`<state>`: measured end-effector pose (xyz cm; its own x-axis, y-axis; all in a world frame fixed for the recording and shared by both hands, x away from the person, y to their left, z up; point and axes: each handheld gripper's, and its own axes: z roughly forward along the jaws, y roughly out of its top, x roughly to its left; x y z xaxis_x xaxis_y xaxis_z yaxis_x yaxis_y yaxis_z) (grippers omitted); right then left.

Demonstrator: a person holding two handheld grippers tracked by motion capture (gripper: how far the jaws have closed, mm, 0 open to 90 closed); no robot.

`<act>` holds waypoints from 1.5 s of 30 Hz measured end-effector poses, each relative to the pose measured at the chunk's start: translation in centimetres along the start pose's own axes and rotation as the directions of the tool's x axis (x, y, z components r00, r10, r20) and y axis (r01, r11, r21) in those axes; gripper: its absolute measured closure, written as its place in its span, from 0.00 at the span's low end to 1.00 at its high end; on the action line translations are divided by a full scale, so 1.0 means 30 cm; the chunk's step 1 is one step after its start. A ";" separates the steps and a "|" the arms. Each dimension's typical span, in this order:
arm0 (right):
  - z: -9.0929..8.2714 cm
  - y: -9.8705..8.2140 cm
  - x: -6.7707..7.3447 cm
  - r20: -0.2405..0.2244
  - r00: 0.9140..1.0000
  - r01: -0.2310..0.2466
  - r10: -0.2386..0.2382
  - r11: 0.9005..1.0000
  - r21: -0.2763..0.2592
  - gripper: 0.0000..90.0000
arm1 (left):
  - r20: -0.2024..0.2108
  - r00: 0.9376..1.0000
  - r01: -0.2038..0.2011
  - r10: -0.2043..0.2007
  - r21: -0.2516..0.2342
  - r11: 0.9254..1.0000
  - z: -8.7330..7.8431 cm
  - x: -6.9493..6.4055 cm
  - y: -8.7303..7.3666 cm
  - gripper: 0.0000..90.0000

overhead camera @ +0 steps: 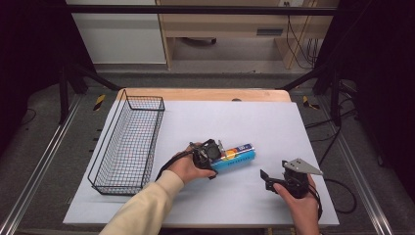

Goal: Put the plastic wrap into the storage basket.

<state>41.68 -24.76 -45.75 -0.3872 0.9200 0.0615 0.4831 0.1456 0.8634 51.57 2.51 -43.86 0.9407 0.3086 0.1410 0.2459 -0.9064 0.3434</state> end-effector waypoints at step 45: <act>-0.001 -0.004 -0.006 -0.010 0.999 -0.030 0.030 1.000 -0.007 0.12 | -0.119 0.990 0.069 -0.073 -0.038 0.997 -0.448 0.020 -0.095 0.36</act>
<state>41.67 -24.95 -45.86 -0.3803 0.9203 0.0924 0.4891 0.1153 0.8646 48.30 9.16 -32.26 0.8857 0.4061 0.2249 0.3012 -0.8714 0.3873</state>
